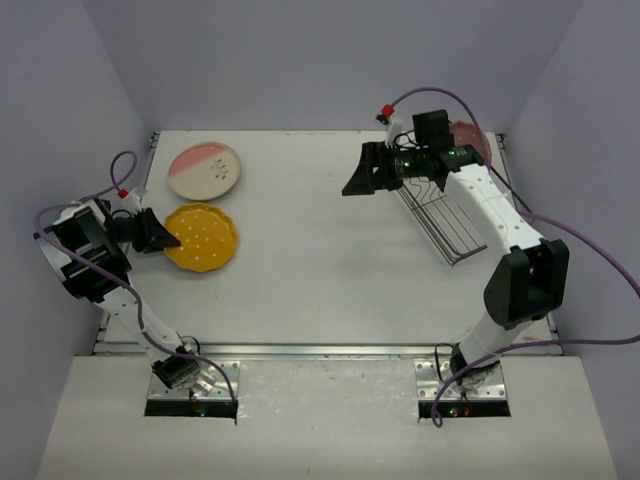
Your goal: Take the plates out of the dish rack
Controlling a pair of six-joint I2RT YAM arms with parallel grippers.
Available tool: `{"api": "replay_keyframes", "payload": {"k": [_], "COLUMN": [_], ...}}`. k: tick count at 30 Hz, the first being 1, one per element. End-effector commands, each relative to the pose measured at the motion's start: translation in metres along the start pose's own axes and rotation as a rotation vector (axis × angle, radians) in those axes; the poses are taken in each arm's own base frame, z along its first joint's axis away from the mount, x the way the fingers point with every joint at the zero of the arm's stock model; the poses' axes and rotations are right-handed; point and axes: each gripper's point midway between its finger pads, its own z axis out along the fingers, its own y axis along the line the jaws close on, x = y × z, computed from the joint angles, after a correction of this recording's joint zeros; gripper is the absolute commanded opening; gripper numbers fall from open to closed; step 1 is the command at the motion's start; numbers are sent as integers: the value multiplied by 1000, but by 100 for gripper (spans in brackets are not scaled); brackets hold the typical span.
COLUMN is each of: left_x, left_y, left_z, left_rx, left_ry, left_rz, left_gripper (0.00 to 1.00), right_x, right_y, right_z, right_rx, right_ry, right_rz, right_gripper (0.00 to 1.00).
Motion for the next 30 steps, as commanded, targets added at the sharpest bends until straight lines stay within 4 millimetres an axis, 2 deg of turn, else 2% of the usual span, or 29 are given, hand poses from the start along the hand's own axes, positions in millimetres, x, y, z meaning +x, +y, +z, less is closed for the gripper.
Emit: {"api": "replay_keyframes", "payload": {"k": [1,3,4,7,14,20,22,24,27,28,29,30], "left_x": [-18,-4,-6,6,-16,-29,-41,-53,-83,-80,-80,-88], "left_y": [59,75,80,91,103,105,92,72,8,4,-16,-56], "left_z": [4,6,4,2,-22,-38,-48,-57,-84,-83,-77,-81], "left_rx": [-204,-282,-314,-395,-544,-611,-608,-597,-654,-668,-667,-656], "left_ry": [-27,-13,-34,-39,-106,-129,-174,-227,-380,-376,-391,-463], "left_rz": [108,96,113,115,135,153,196,267,520,548,620,732], "left_gripper": [1,4,5,21,45,56,62,65,65,65,66,67], "right_x": [-17,-17,-18,-21,-27,-27,-29,-33,-40,-41,-44,-45], "right_y": [13,12,12,8,3,-3,-11,-21,-40,-44,-51,-65], "right_z": [-10,-11,-12,-13,-14,-20,-25,-31,-40,-42,-48,-55], "right_rx": [-5,3,9,37,69,126,184,251,352,368,385,408], "right_ry": [-34,-32,-32,-39,-44,-53,-64,-75,-82,-81,-84,-82], "right_rz": [-62,-68,-70,-79,-83,-126,-155,-188,-246,-241,-223,-189], "right_gripper": [99,99,99,99,99,99,99,99,99,99,99,99]}}
